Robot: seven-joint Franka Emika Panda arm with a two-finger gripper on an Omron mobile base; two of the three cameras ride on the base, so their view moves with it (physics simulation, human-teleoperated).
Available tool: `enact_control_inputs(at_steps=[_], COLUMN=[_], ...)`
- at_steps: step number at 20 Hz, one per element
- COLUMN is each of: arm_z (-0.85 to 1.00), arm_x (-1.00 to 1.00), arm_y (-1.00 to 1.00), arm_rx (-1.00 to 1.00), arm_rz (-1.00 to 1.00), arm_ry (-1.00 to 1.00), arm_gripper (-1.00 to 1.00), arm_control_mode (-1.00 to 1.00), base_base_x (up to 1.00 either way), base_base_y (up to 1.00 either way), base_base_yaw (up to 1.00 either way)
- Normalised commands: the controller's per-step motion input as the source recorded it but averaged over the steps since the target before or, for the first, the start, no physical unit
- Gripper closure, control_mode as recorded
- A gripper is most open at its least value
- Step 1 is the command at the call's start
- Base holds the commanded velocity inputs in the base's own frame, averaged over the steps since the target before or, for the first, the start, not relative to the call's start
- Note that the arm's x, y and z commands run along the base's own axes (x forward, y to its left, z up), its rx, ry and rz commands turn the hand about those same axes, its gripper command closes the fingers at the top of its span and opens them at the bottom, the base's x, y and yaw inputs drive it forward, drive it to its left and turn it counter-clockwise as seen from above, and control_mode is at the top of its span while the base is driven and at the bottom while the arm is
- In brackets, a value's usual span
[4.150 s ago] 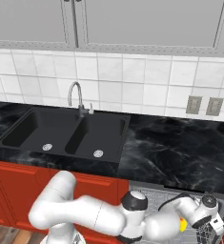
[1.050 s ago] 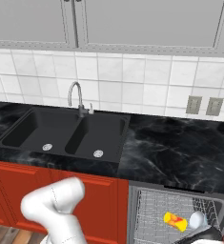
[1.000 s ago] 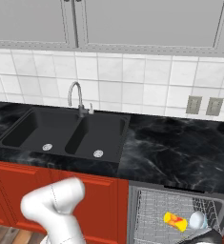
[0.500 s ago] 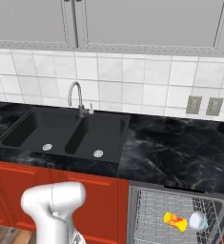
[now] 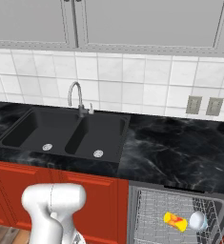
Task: Pick up the cup and bowl from the counter, place them in the dishwasher, and close the dishwasher door.
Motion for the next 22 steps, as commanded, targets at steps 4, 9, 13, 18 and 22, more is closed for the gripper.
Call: enact_control_inputs(at_steps=[4, 9, 13, 18, 22], arm_z=[-0.22, -0.56, -0.52, -0.44, -0.54], arm_x=[-0.64, -0.42, -0.07, 0.09, 0.19], arm_y=[0.0, 0.0, 0.0, 0.0, -0.05], arm_rx=[0.12, 0.16, 0.09, 0.02, 0.0], arm_rz=[0.0, 0.0, 0.0, 0.0, 0.0], arm_ry=[-0.19, -0.18, -0.16, -0.11, -0.09], arm_gripper=[-1.0, -1.0, -1.0, -1.0, -1.0], arm_control_mode=[-1.0, -1.0, -1.0, -1.0, -1.0], base_base_x=[0.0, 0.0, 0.0, 0.0, 0.0], base_base_y=[0.0, 0.0, 0.0, 0.0, 0.0], base_base_yaw=[0.0, 0.0, 0.0, 0.0, 0.0])
